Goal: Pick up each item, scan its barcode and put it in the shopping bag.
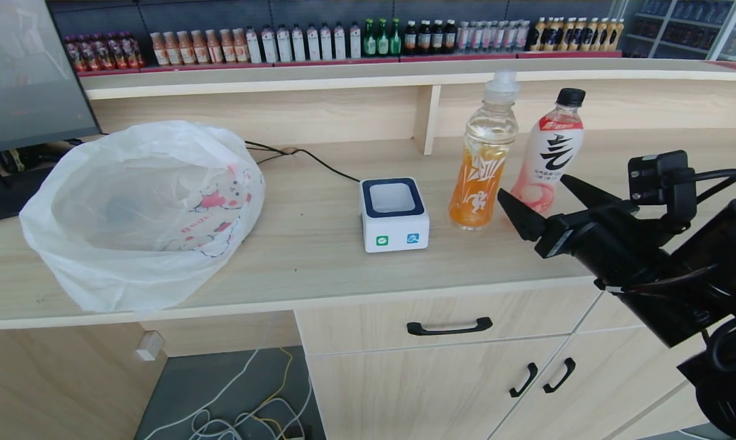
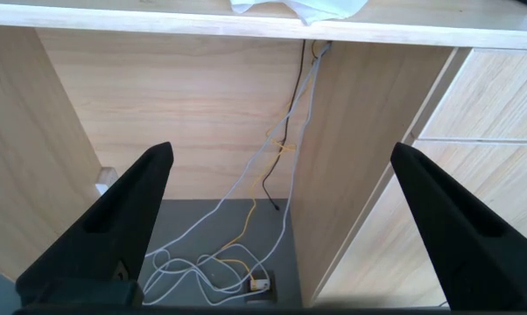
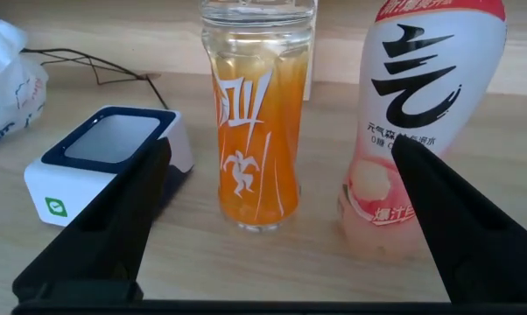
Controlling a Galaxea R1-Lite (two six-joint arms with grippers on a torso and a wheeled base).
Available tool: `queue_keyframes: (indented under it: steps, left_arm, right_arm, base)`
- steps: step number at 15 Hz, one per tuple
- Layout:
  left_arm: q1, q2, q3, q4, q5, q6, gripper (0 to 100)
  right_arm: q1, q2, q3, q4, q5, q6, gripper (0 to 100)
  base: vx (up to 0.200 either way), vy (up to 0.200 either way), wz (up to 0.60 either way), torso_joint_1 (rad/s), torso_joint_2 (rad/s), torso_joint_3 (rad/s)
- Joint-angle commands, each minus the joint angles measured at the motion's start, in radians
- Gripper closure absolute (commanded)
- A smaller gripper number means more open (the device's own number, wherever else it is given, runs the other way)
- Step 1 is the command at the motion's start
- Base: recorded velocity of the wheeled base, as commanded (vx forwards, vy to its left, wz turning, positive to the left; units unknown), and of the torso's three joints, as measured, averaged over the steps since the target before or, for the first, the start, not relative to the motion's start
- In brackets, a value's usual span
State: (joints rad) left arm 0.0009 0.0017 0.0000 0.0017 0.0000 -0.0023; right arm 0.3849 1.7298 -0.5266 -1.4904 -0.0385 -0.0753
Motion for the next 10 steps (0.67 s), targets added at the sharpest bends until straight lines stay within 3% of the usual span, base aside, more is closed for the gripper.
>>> queue_keyframes:
  steps: [1, 10]
  left_arm:
    - [0.001, 0.000, 0.000, 0.000, 0.000, -0.001, 0]
    - [-0.001, 0.000, 0.000, 0.000, 0.000, -0.001, 0]
  right_arm:
    - [0.000, 0.037, -0.029, -0.001, 0.000, 0.000, 0]
    - [0.029, 0.088, -0.064, -0.002, -0.003, 0.019, 0]
  base:
    - [0.000, 0.000, 0.00, 0.000, 0.00, 0.000]
    - [0.000, 0.000, 0.00, 0.000, 0.00, 0.000]
